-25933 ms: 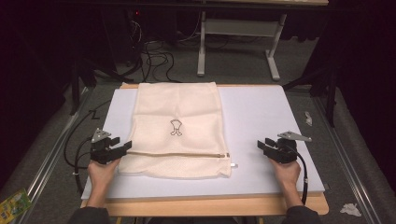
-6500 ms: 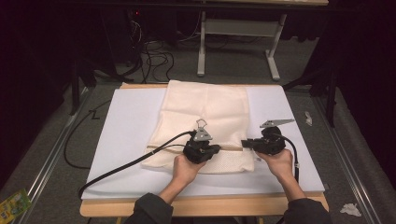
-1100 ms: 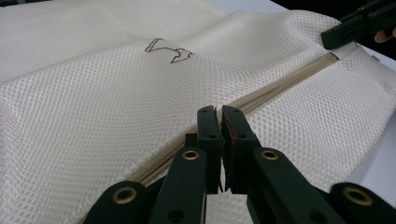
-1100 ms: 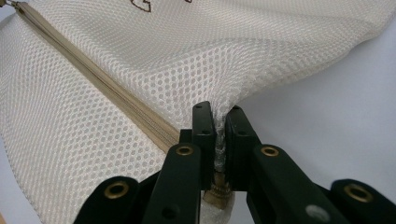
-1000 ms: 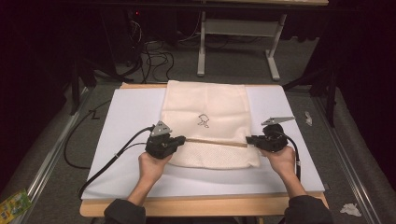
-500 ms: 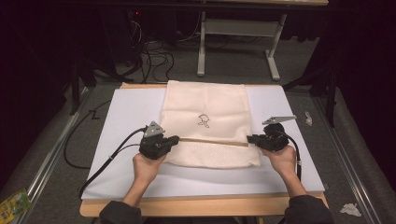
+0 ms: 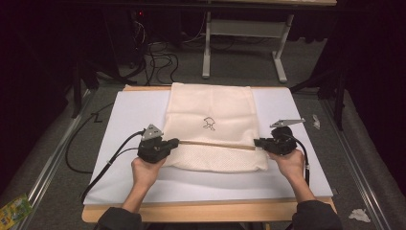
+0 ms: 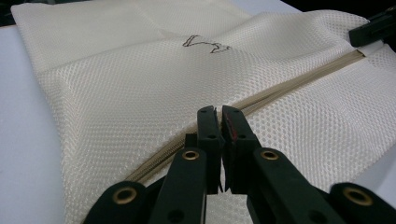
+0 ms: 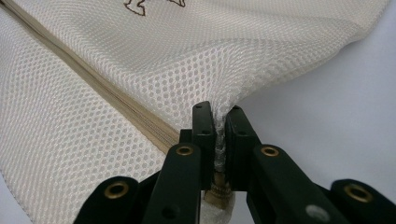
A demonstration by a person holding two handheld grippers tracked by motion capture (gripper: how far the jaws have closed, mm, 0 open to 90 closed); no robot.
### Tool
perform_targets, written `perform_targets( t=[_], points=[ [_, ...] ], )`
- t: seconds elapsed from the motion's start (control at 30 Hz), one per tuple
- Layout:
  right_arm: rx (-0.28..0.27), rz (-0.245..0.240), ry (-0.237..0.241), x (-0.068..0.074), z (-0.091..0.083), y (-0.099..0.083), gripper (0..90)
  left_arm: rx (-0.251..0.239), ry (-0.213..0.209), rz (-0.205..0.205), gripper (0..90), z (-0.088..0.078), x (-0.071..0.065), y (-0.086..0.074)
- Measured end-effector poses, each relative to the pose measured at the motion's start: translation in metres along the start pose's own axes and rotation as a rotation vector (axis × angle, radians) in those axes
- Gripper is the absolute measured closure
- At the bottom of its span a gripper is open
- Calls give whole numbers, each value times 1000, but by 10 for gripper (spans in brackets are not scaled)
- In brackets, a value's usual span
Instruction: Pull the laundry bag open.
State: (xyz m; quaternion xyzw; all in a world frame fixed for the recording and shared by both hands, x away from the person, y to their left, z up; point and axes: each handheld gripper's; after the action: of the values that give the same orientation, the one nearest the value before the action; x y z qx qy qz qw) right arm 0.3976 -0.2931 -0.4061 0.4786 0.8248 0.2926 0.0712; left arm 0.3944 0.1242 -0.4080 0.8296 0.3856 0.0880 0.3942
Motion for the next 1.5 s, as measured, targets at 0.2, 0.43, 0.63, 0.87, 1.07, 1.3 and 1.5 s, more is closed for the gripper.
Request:
perform_targets(
  t=[0.2,0.43,0.63,0.87,1.07,1.3,1.5],
  points=[
    [-5,-1,5,1,0,0,860,7,7,5,870,-1,0,-1],
    [-6,3,-3,0,-1,1,860,4,26,1,870,-5,4,-2],
    [-7,6,-3,0,-2,0,861,8,41,-8,870,-10,9,-6],
    [-8,-2,-5,1,-1,1,860,10,40,-8,870,-10,10,-7],
    [-8,-3,-9,1,-2,1,861,18,50,-6,870,-11,12,-8],
    [-11,2,-19,0,-2,0,861,17,64,-16,870,-15,16,-10],
    [-12,5,-17,0,-3,0,860,11,70,-22,870,-20,20,-11]
  ],
)
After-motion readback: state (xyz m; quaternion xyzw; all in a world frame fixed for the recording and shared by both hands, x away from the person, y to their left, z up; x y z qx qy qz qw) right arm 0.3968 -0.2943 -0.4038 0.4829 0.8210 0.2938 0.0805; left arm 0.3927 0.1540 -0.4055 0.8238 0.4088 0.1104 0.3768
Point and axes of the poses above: each handheld gripper's, and its own axes: z roughly forward along the jaws, y roughly out of its top, x roughly to its left, and after that the axes turned 11 degrees about x, right-handed
